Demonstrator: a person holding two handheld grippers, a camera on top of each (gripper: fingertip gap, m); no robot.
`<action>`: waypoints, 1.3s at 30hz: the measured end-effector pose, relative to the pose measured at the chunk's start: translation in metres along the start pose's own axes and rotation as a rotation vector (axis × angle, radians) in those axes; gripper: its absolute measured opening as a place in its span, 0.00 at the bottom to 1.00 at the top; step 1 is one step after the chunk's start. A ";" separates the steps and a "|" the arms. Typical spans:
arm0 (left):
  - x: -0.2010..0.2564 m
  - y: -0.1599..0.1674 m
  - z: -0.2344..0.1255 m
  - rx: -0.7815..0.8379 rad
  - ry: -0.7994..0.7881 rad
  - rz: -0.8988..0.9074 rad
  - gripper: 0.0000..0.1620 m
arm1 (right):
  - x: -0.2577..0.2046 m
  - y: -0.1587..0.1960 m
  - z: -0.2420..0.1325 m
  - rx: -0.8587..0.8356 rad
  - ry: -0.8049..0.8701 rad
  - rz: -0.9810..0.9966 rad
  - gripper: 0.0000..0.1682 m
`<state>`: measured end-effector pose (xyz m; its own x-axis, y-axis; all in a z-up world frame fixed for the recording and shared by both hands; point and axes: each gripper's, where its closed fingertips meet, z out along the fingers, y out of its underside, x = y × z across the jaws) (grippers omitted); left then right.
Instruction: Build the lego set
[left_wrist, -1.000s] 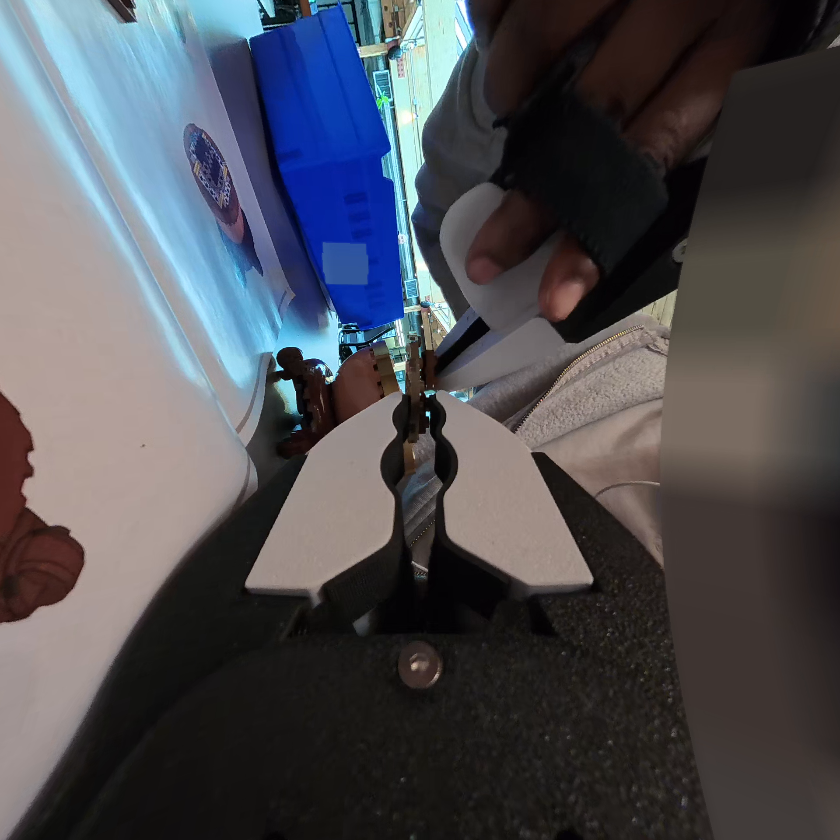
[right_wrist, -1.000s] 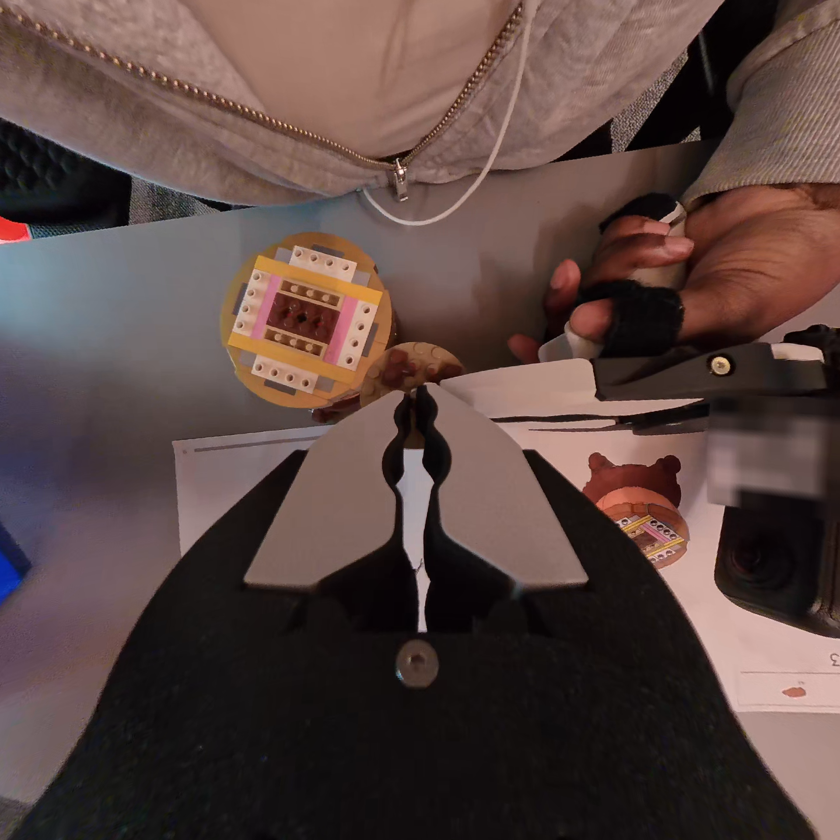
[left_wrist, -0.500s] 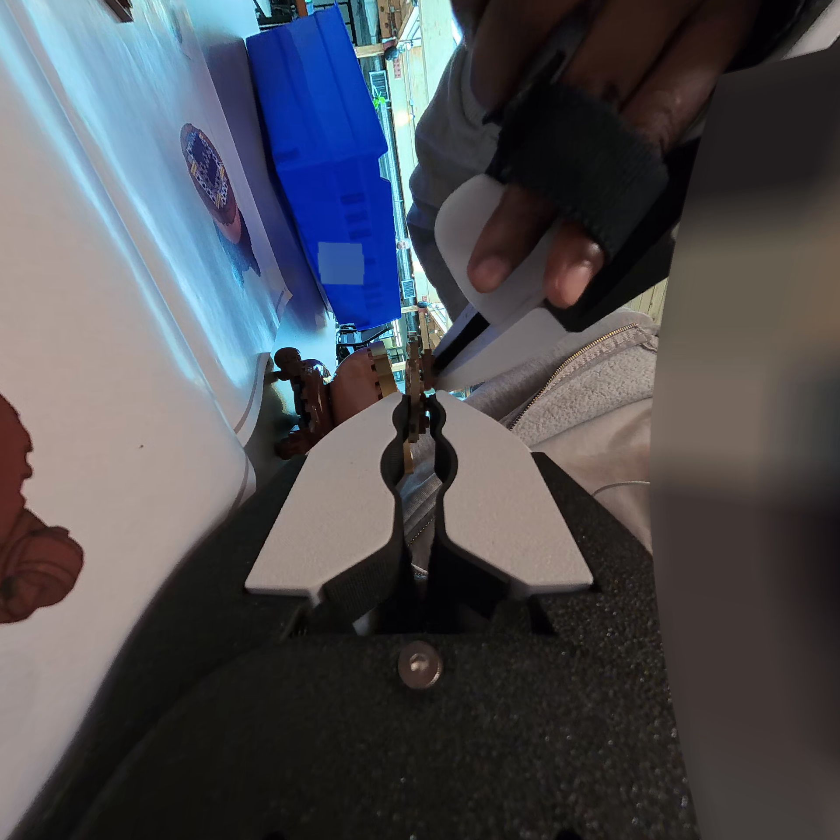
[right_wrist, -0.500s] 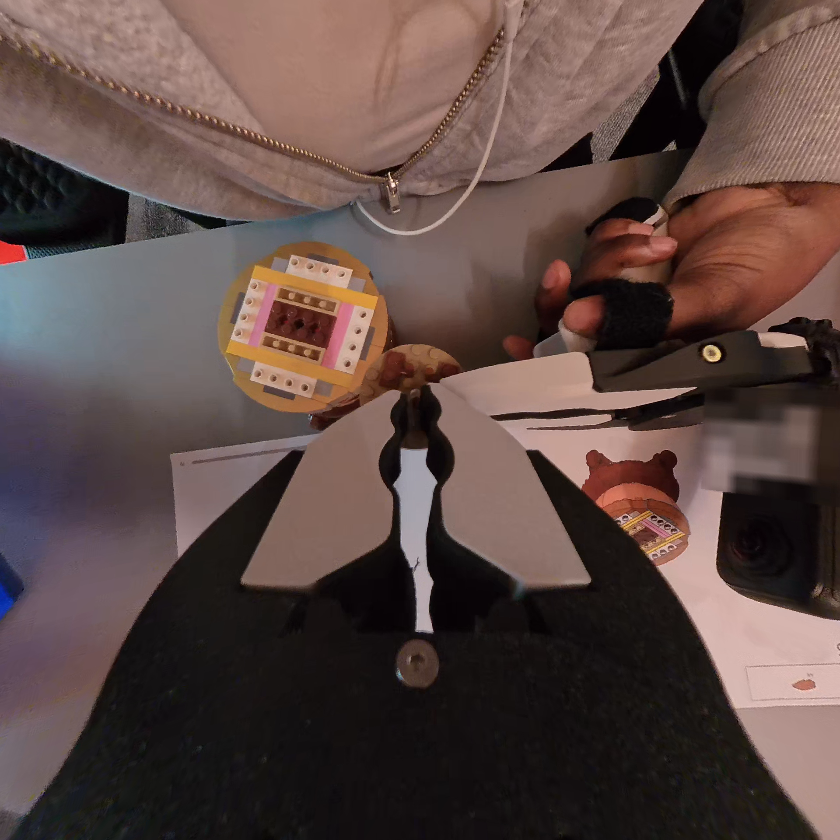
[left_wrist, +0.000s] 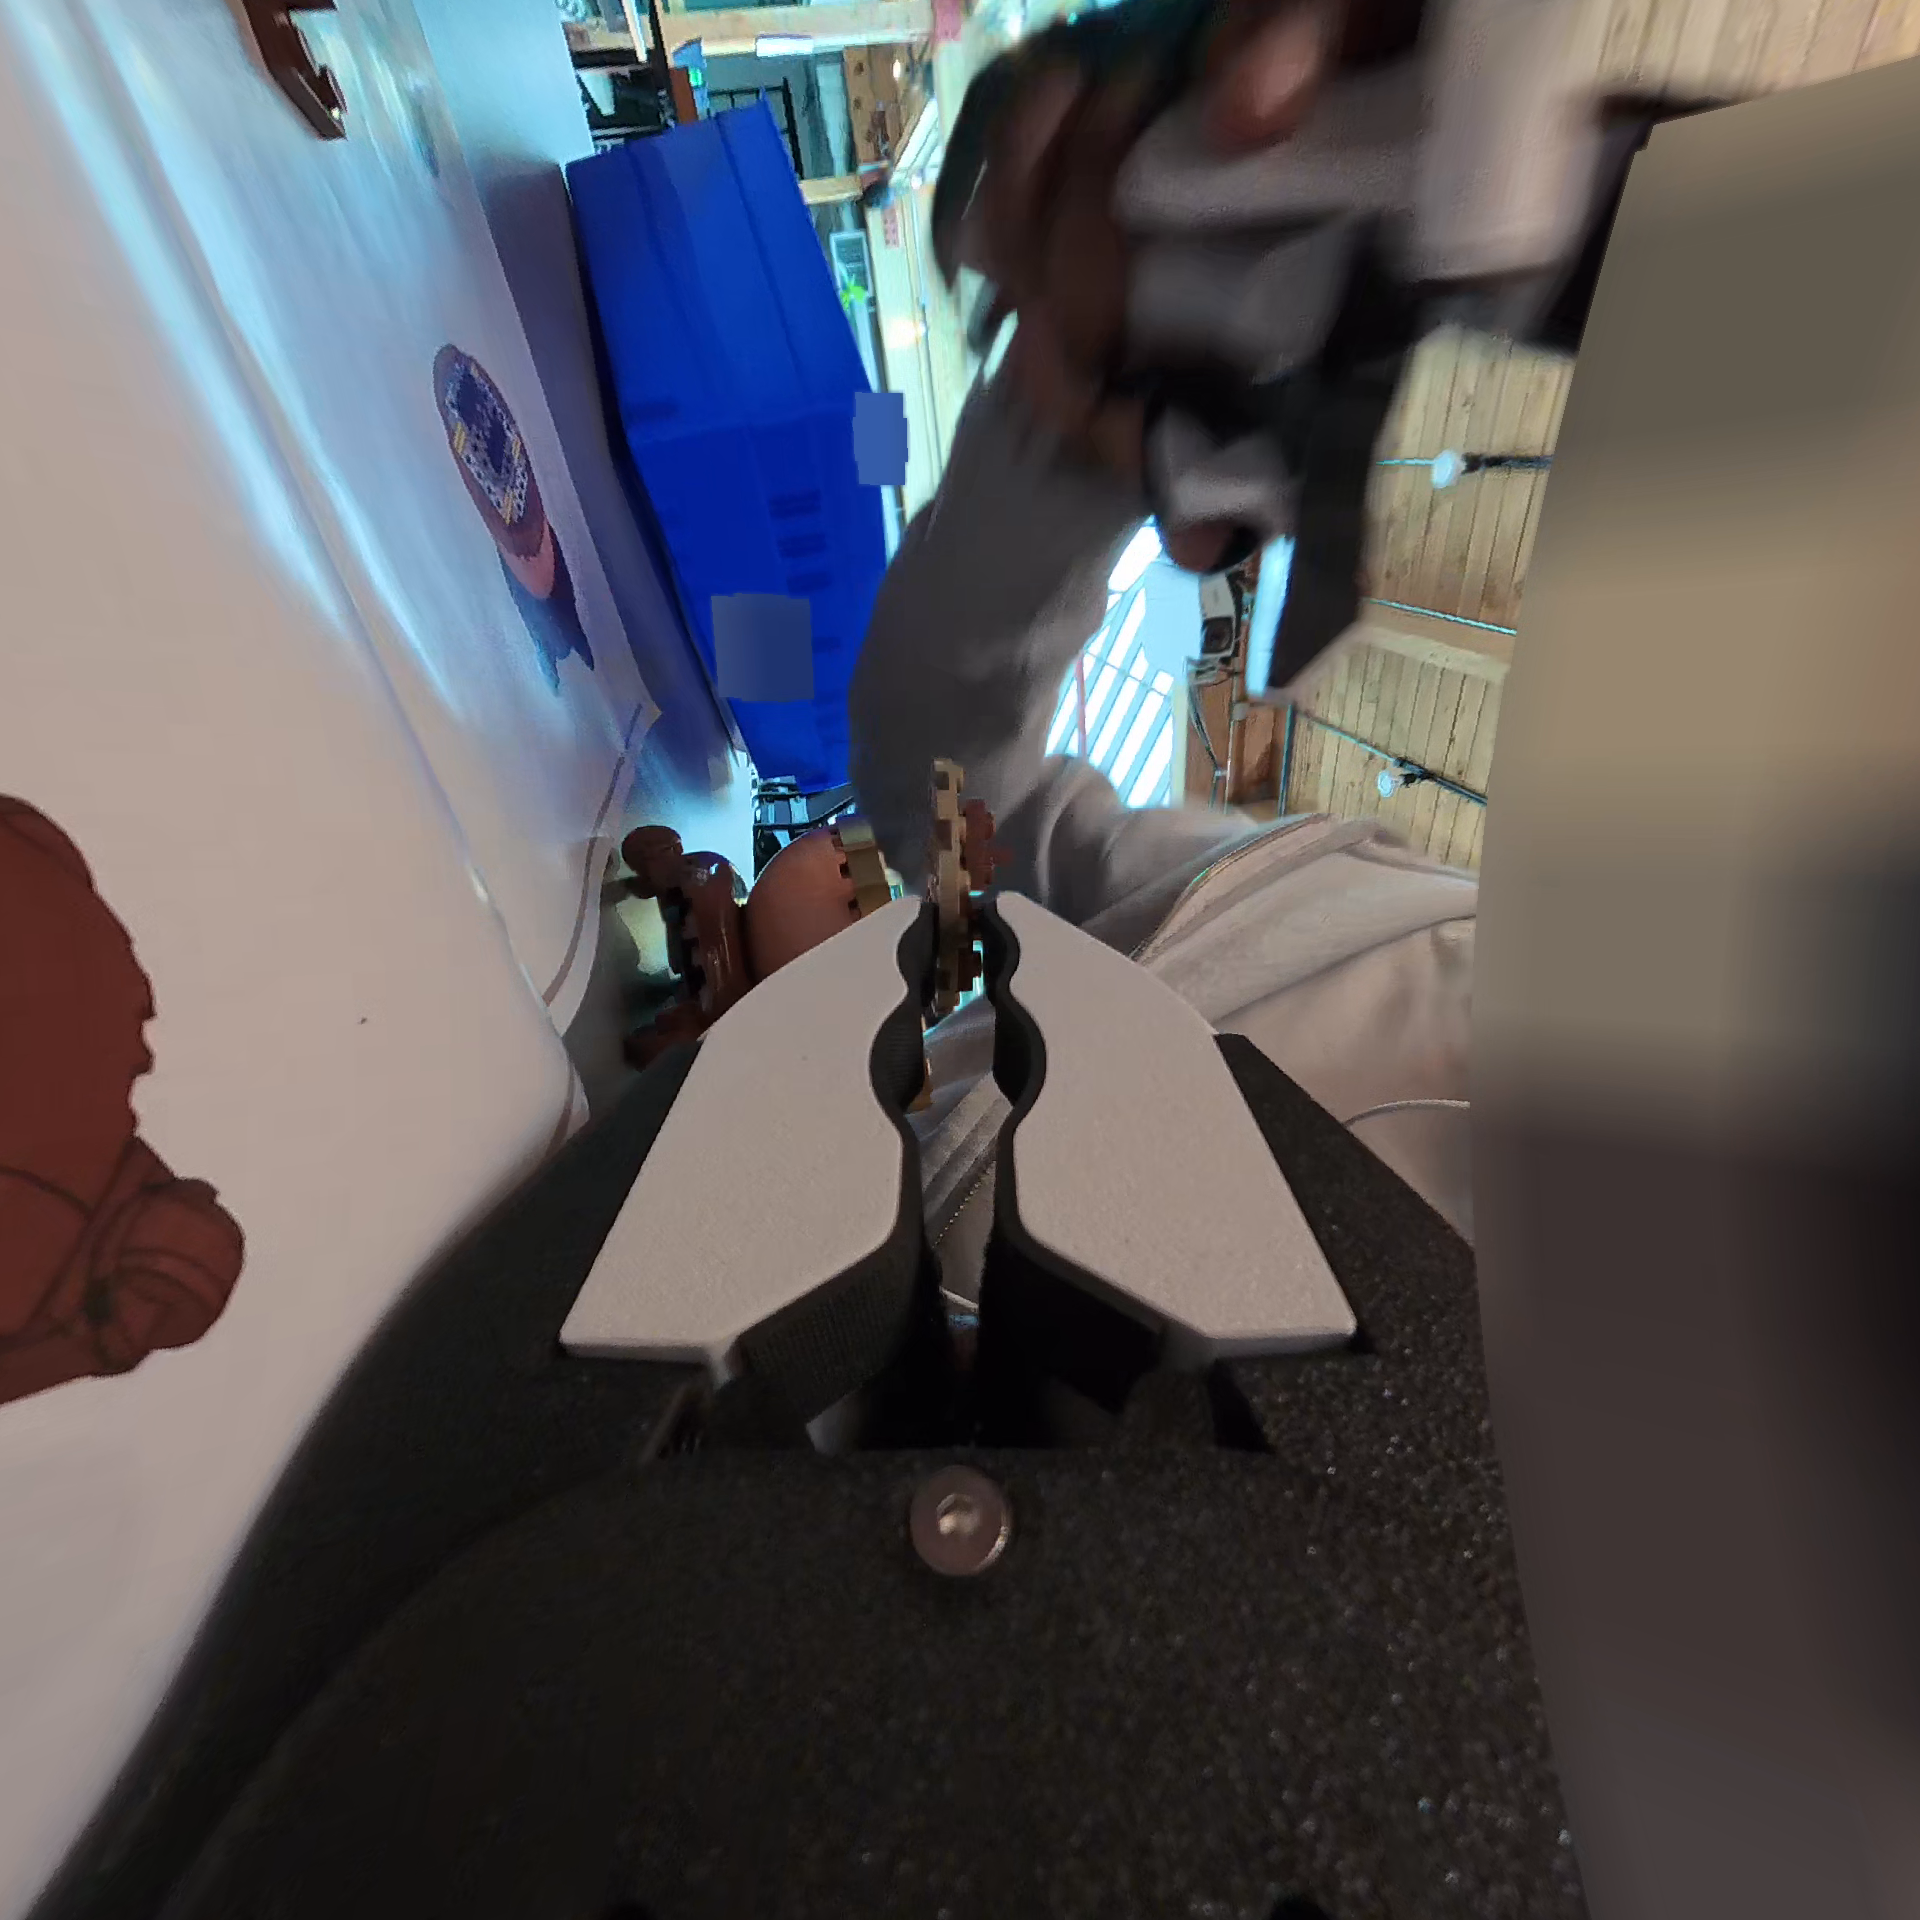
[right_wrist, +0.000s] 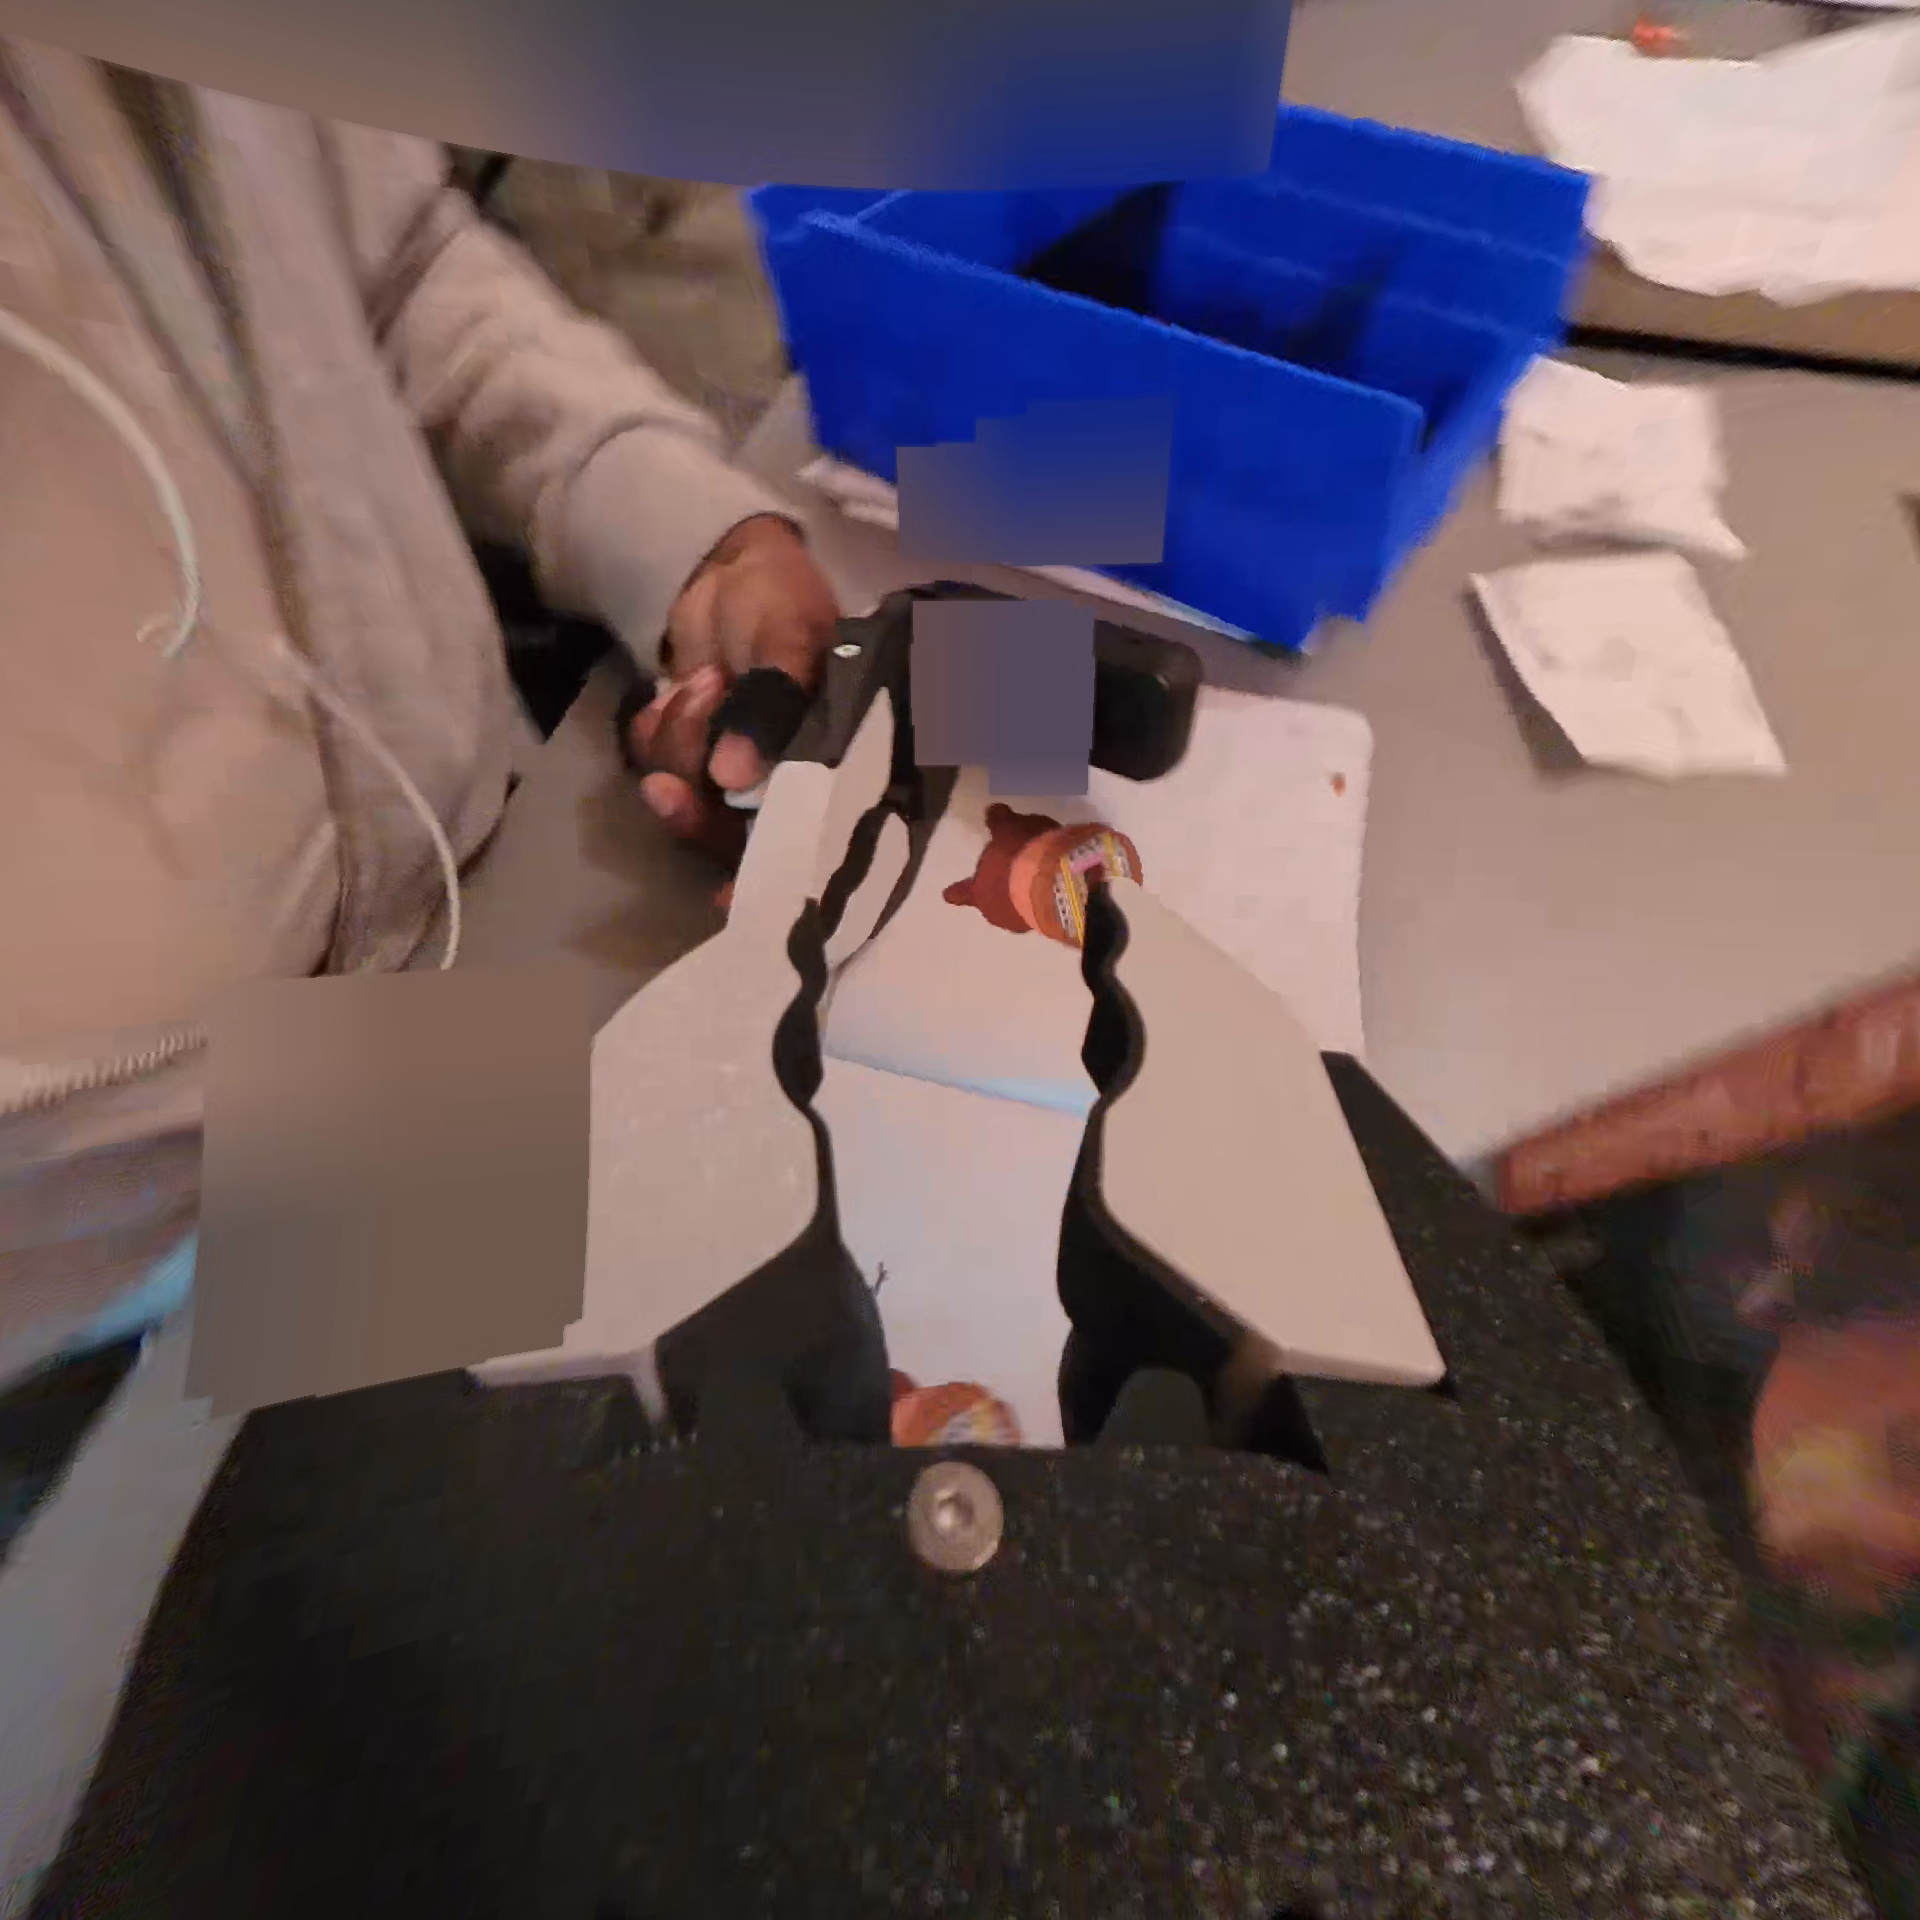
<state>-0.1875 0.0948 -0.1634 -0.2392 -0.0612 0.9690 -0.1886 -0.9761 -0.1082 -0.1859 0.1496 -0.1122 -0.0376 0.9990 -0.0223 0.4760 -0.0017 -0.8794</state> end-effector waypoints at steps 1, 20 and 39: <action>0.000 -0.001 0.000 0.006 0.003 -0.002 0.04 | 0.000 0.007 -0.003 0.044 0.085 0.087 0.25; 0.009 -0.004 0.007 0.130 -0.027 0.066 0.04 | -0.036 0.036 -0.003 0.219 0.246 0.553 0.17; 0.007 0.012 0.020 0.049 -0.059 0.067 0.04 | -0.058 0.035 0.009 -0.241 -0.244 -0.428 0.11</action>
<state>-0.1723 0.0787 -0.1536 -0.1926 -0.1376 0.9716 -0.1270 -0.9783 -0.1637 -0.1751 0.0908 -0.1465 -0.4609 0.8692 0.1789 0.5602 0.4414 -0.7009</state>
